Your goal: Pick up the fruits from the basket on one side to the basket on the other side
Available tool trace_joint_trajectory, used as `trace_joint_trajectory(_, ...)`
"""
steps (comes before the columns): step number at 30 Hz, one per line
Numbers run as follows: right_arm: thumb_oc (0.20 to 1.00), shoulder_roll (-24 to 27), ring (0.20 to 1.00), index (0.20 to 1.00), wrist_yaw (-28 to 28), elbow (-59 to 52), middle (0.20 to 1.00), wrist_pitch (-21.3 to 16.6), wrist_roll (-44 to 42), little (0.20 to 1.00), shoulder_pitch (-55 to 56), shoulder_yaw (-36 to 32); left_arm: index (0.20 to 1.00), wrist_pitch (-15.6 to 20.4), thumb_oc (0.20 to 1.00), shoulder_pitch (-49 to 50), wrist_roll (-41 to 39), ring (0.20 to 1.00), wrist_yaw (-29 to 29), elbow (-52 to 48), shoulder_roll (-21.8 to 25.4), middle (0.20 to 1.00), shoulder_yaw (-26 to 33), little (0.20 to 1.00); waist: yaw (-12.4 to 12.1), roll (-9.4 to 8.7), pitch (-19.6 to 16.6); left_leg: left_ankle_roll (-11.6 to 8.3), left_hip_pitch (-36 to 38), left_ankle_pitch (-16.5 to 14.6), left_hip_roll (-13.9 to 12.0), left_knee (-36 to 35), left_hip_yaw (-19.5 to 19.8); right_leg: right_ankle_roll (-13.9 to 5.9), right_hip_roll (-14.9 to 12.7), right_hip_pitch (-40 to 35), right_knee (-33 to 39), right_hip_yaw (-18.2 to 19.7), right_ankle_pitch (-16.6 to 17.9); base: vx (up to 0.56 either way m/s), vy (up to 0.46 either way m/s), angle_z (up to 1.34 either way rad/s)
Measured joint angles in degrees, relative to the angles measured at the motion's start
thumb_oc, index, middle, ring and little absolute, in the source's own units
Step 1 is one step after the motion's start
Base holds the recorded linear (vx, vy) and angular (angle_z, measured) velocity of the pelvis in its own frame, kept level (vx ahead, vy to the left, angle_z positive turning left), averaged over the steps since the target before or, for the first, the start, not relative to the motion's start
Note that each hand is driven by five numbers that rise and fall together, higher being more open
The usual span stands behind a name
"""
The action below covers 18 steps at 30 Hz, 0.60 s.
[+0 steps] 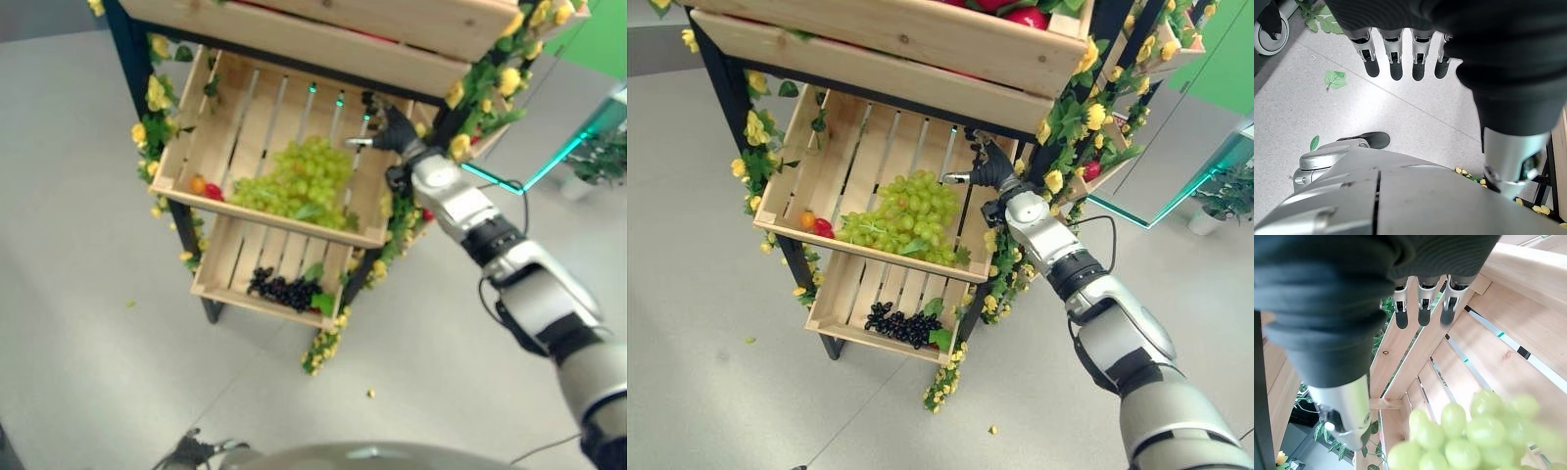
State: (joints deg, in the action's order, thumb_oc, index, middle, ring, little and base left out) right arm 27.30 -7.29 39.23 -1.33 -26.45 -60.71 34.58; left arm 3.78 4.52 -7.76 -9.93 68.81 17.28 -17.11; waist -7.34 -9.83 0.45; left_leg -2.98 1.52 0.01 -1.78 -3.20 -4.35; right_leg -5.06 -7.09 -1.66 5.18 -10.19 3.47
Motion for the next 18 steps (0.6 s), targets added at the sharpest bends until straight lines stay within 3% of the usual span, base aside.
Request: trace_joint_trajectory(18, 1.0, 0.6, 1.0, 1.0, 1.0, -3.7, 1.0, -0.2, -0.1, 1.0, 1.1, -1.1, 1.0, 0.0, 1.0, 0.2, 0.2, 1.0, 0.4, 0.3, -0.1, 1.0, 0.1, 1.0, 0.4, 0.39, -0.1, 0.08, 0.8, 0.7, 0.2, -1.2, 0.0, -0.05, 0.0, -0.2, 0.0, 0.0, 0.0, -0.01, 0.001, 0.0)
